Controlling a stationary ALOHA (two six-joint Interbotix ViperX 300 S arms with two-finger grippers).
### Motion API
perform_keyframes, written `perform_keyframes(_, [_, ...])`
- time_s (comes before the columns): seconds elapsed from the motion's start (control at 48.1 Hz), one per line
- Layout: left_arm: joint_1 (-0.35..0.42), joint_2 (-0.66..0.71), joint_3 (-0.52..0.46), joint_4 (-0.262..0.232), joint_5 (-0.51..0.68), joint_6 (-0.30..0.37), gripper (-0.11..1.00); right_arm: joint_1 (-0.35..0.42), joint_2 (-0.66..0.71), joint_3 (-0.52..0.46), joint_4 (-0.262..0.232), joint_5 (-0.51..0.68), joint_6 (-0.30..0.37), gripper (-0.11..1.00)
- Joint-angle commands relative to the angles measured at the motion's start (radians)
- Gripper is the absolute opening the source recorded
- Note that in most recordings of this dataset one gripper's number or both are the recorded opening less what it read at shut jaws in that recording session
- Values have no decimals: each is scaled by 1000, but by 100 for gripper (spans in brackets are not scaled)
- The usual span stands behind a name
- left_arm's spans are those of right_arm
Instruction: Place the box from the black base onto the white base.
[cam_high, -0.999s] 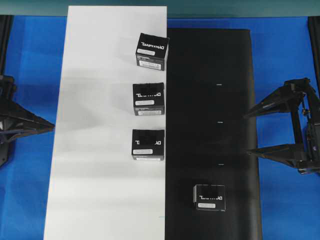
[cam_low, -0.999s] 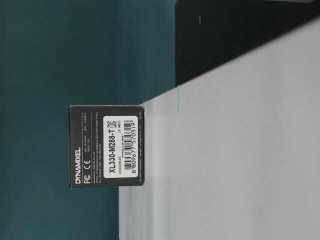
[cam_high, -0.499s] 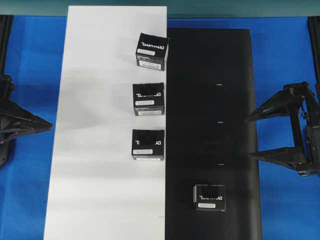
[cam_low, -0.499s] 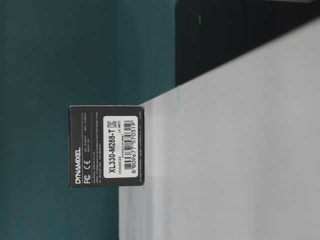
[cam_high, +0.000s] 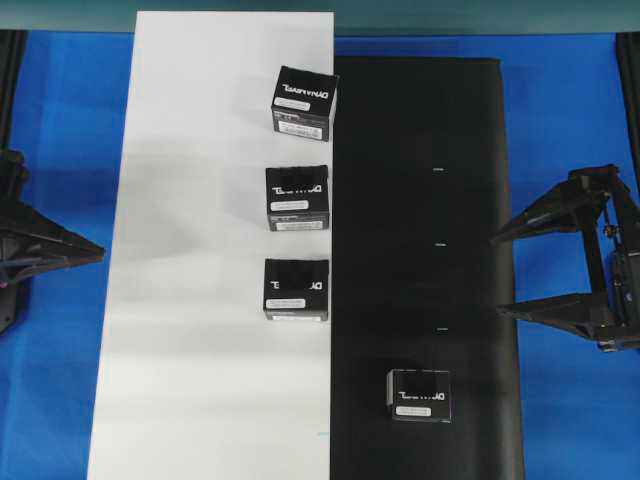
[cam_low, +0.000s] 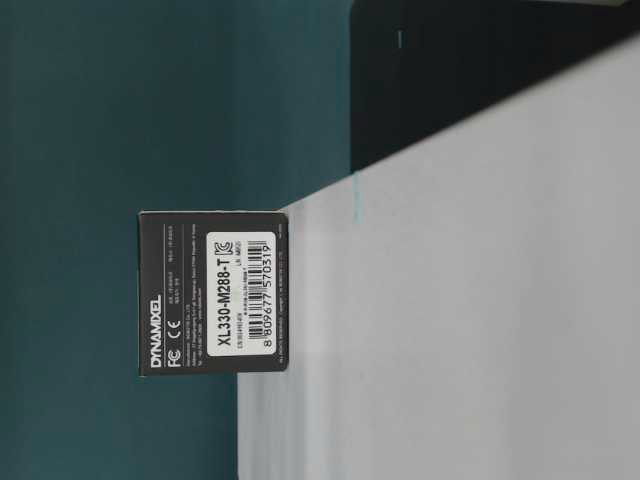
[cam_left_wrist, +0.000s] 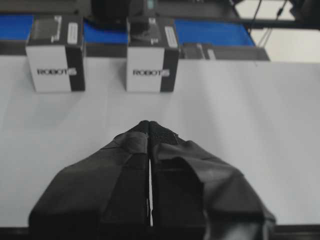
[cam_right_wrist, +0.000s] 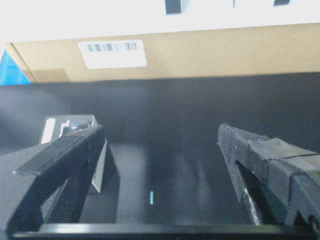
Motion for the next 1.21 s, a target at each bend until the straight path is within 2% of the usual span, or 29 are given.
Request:
perform_keyframes(0.0, [-2,2,-18,3,6,6,-4,0,-5,-3,-2,-14,2,100])
perform_keyframes(0.562, [-2,-26,-14,5,8,0,-4,0,-32,14,-2,-11,8,100])
perform_keyframes(0.728, [-2,-32,-3,3,12,28,-4,0,-41,14,-2,-11,5,100])
perform_keyframes(1.186, [-2,-46,9,5,12,25,-4,6,-46,31,-2,-2,-2,100])
